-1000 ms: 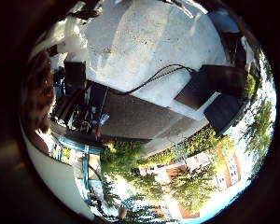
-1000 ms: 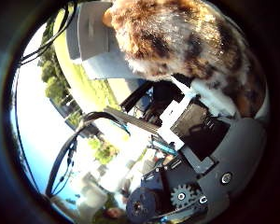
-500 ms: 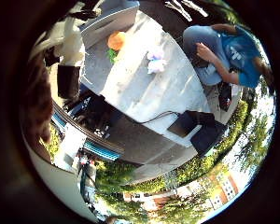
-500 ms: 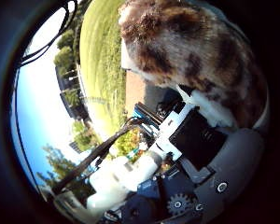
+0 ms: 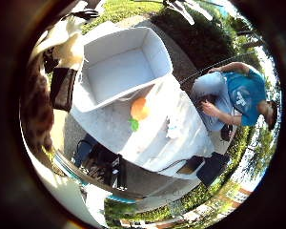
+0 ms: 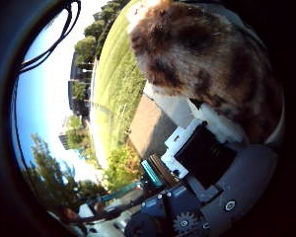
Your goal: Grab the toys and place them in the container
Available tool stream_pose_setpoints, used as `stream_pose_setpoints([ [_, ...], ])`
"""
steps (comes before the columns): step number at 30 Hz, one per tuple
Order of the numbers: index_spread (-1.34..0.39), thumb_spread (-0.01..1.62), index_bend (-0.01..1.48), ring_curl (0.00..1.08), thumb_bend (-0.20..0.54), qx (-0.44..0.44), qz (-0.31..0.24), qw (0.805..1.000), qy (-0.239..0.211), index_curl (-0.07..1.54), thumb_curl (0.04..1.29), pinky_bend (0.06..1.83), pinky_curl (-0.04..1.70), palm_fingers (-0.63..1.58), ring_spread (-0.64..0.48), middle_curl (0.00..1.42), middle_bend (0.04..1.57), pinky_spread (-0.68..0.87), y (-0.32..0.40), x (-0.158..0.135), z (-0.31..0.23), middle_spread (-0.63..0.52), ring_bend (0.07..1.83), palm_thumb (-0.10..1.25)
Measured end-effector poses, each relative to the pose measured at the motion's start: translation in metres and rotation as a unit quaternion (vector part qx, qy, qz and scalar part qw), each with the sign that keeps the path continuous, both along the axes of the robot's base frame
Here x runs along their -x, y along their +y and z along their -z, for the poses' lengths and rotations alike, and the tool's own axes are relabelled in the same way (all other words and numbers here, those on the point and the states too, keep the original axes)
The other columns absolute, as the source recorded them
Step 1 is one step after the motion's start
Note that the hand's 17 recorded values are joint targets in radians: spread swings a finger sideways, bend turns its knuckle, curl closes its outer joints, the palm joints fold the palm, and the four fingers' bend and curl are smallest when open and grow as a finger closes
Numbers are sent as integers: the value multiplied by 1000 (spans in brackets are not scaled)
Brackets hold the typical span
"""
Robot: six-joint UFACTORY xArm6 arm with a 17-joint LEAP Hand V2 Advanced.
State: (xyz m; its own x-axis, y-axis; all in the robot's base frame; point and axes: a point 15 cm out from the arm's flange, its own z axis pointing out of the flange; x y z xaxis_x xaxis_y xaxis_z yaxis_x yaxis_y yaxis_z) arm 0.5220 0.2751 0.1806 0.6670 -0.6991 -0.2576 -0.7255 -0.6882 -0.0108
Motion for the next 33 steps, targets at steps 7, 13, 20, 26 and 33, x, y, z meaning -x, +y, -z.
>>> stream_pose_setpoints([
  [7,-1169,1188,954,875,-19,-8,33,997,-68,-22,693,1402,1032,725,-121,1156,1244,169,44,-42,47,-231,1486,942],
  [13,-952,1162,1093,794,-36,21,68,993,-89,43,641,1283,989,762,-48,1057,1073,209,42,-56,74,-189,1365,894],
  [20,-458,1143,931,687,-29,65,74,992,-85,60,589,1136,933,318,50,863,714,302,15,-56,81,-120,1201,843],
  [26,-326,1118,741,506,-33,87,80,992,-47,90,555,944,796,-89,206,625,379,414,-20,-48,82,-18,841,796],
  [33,-419,1097,475,365,-26,116,81,990,-5,113,533,814,667,-103,275,469,171,489,-77,-39,65,40,577,811],
])
